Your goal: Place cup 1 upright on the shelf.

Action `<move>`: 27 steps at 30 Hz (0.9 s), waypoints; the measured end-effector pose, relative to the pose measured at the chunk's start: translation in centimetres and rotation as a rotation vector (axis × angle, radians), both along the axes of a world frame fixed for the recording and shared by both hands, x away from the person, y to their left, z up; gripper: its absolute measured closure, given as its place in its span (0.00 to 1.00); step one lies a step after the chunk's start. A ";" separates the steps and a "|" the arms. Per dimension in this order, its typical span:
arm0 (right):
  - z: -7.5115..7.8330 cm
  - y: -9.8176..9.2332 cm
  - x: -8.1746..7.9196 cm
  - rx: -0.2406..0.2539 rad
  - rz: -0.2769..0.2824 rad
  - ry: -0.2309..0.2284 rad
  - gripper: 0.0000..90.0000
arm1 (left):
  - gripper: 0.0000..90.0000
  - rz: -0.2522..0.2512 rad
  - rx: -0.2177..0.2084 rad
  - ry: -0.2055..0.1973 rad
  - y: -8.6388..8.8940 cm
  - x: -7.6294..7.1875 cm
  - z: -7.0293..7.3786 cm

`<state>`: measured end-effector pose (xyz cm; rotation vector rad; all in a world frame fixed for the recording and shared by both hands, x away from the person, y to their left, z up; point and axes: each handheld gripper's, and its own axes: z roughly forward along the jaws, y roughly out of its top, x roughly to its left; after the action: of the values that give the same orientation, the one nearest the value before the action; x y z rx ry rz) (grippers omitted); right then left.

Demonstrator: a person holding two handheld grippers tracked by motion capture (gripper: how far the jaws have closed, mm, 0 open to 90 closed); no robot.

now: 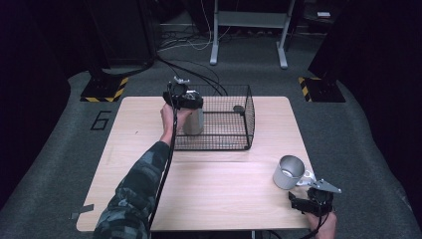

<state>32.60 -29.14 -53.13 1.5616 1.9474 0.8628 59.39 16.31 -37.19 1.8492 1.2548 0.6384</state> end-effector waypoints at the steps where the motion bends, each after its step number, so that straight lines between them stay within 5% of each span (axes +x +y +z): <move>1: 0.0 0.0 0.0 0.000 0.000 0.000 0.03 | 0.00 0.004 -0.007 -0.006 0.1 -0.2 0.3; 6: 0.0 0.0 0.0 0.000 0.000 0.000 0.03 | 0.00 -0.022 -0.026 -0.026 0.8 -1.4 1.7; 15: 0.0 0.0 0.0 0.000 -0.001 0.001 0.03 | 0.00 -0.088 0.007 -0.042 2.0 -4.9 3.2; 27: 0.0 0.0 0.0 0.000 -0.001 0.001 0.03 | 0.00 -0.159 0.071 -0.044 4.3 -10.0 2.5</move>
<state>32.60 -29.12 -53.12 1.5634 1.9473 0.8611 49.36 20.60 -34.68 1.9596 1.0559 0.6400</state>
